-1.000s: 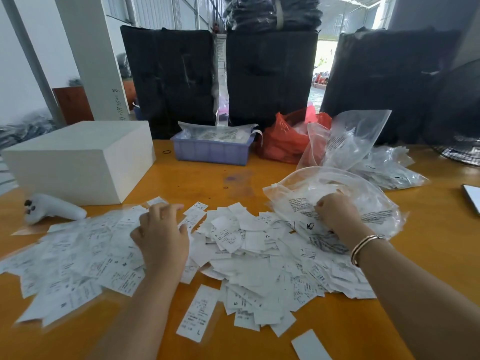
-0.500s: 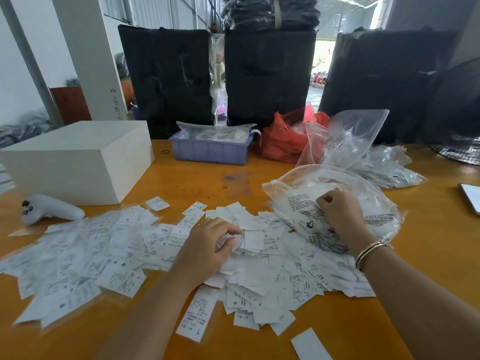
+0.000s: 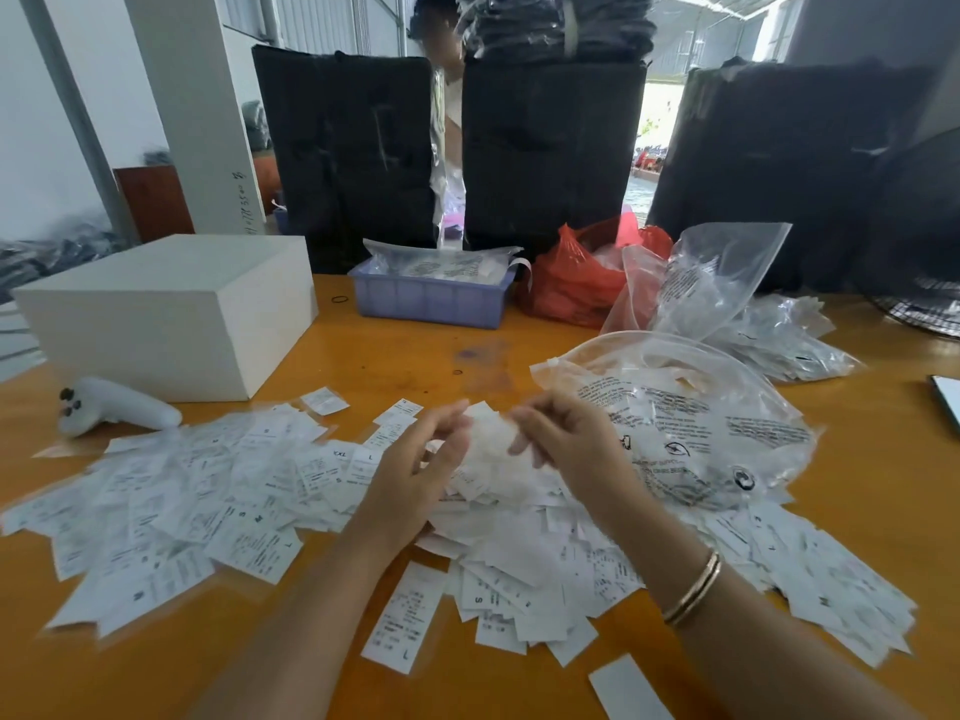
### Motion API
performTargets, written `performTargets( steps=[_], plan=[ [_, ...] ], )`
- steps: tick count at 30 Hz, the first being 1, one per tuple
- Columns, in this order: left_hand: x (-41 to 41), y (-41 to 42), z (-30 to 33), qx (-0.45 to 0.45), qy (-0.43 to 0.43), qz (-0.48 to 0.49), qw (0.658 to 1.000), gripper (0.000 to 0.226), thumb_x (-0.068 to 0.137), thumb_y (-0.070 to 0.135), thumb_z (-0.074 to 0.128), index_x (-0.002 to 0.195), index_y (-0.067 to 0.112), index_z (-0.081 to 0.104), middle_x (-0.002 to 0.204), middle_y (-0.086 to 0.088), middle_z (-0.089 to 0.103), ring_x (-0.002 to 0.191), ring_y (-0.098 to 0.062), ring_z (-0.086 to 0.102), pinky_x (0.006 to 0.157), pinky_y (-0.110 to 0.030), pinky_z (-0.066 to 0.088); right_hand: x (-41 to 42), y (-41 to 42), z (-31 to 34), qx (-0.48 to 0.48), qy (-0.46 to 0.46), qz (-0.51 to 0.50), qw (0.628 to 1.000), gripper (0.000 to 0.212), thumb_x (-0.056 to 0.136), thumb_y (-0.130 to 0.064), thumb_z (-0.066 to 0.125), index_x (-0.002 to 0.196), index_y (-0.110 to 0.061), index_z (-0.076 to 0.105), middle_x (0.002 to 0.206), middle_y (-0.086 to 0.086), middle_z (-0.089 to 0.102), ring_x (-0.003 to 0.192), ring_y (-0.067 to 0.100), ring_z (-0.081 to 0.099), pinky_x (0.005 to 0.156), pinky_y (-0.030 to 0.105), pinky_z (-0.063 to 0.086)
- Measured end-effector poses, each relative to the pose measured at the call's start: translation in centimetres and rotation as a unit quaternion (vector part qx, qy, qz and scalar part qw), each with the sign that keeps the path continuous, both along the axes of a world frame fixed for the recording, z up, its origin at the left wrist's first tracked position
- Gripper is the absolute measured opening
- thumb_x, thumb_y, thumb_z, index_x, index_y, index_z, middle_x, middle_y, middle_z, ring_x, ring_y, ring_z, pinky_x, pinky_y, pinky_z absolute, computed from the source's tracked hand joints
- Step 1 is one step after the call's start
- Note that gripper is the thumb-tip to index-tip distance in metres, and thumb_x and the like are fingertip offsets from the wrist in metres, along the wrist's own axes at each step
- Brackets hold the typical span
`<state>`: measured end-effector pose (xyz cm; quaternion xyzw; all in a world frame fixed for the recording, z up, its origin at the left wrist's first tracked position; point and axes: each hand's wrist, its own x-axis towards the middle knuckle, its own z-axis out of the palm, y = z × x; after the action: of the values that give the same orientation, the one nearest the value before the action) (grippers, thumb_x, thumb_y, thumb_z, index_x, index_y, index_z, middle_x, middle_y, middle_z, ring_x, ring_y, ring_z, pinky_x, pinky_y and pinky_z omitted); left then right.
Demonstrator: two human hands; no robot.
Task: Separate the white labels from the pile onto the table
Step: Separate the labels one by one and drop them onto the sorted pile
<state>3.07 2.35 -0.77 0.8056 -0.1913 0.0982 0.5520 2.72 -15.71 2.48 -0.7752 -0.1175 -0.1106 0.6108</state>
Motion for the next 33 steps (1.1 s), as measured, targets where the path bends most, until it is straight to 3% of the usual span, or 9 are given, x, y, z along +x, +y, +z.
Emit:
performTargets(
  steps=[3,6,13,16,21,25,27,29,33],
  plan=[
    [0.0,-0.1,-0.1,0.013,0.019,-0.032,0.999,0.042,0.079,0.065,0.05,0.117,0.049,0.049,0.115,0.033,0.057,0.108,0.017,0.048,0.08,-0.001,0.039,-0.1,0.7,-1.2,0.032,0.032,0.024,0.999,0.009,0.089,-0.016,0.063,0.08,-0.016,0.063,0.06,-0.001,0.067,0.046,0.006,0.048,0.046,0.015,0.038],
    [0.4,-0.4,-0.4,0.028,-0.003,0.0,1.0,0.015,0.083,0.043,0.069,0.096,0.041,0.062,0.095,0.03,0.065,0.092,0.011,0.057,0.074,-0.008,0.045,0.1,1.0,-1.8,0.047,0.041,0.019,0.998,0.011,0.088,-0.018,0.065,0.078,-0.016,0.061,0.06,0.001,0.067,0.045,0.008,0.048,0.046,0.02,0.038],
    [0.7,-0.2,-0.8,-0.052,0.001,0.062,0.997,0.007,0.088,0.027,0.065,0.082,0.028,0.067,0.077,0.015,0.07,0.074,0.0,0.064,0.063,-0.013,0.049,0.0,0.3,-1.8,0.052,0.065,0.061,0.995,0.015,0.086,-0.005,0.065,0.093,-0.017,0.06,0.073,-0.003,0.072,0.057,0.005,0.059,0.05,0.018,0.045],
    [0.9,-0.1,-0.7,-0.059,0.016,0.097,0.993,0.01,0.091,0.03,0.061,0.084,0.032,0.067,0.078,0.02,0.07,0.073,0.004,0.063,0.062,-0.014,0.048,0.6,-1.6,0.1,0.071,-0.018,-0.07,0.995,0.024,0.086,-0.002,0.063,0.092,-0.025,0.061,0.076,-0.002,0.071,0.054,0.002,0.054,0.048,0.015,0.043],
    [1.0,0.0,-0.9,-0.074,0.028,0.111,0.991,0.018,0.093,0.018,0.059,0.091,0.035,0.064,0.08,0.02,0.071,0.074,0.004,0.065,0.067,-0.023,0.054,3.0,-7.1,2.4,0.04,-0.13,-0.347,0.928,0.026,0.092,-0.007,0.054,0.089,-0.031,0.063,0.088,0.0,0.068,0.055,-0.001,0.057,0.041,0.01,0.04],
    [1.2,0.0,-1.1,-0.094,0.035,0.12,0.988,0.015,0.092,0.016,0.06,0.087,0.029,0.066,0.08,0.015,0.072,0.075,0.0,0.066,0.069,-0.024,0.053,5.0,-10.4,1.7,-0.176,0.013,-0.35,0.92,0.028,0.093,-0.003,0.048,0.109,-0.015,0.068,0.113,0.01,0.066,0.067,0.013,0.056,0.053,0.023,0.046],
    [1.2,0.0,-1.1,-0.1,0.038,0.123,0.987,0.015,0.092,0.017,0.059,0.087,0.028,0.067,0.08,0.013,0.072,0.075,-0.002,0.067,0.067,-0.023,0.054,5.1,-10.3,1.4,-0.308,0.047,-0.352,0.883,0.033,0.092,-0.01,0.048,0.122,-0.016,0.062,0.131,0.01,0.056,0.098,0.026,0.057,0.082,0.038,0.048],
    [1.3,-0.1,-1.0,-0.131,0.045,0.123,0.983,0.014,0.093,0.014,0.058,0.088,0.024,0.066,0.083,0.009,0.073,0.073,-0.006,0.07,0.061,-0.021,0.055,4.4,-8.7,1.0,-0.361,-0.047,-0.367,0.856,0.031,0.091,-0.014,0.05,0.12,-0.02,0.061,0.135,0.006,0.049,0.123,0.029,0.042,0.102,0.044,0.029],
    [1.2,-0.1,-0.9,-0.137,0.05,0.137,0.98,0.012,0.093,0.011,0.058,0.088,0.021,0.062,0.086,0.003,0.07,0.069,-0.01,0.071,0.054,-0.02,0.056,3.0,-3.5,0.1,-0.446,-0.225,-0.138,0.855,0.023,0.091,-0.017,0.055,0.109,-0.025,0.068,0.122,-0.004,0.06,0.12,0.021,0.046,0.095,0.029,0.016]
  ],
)
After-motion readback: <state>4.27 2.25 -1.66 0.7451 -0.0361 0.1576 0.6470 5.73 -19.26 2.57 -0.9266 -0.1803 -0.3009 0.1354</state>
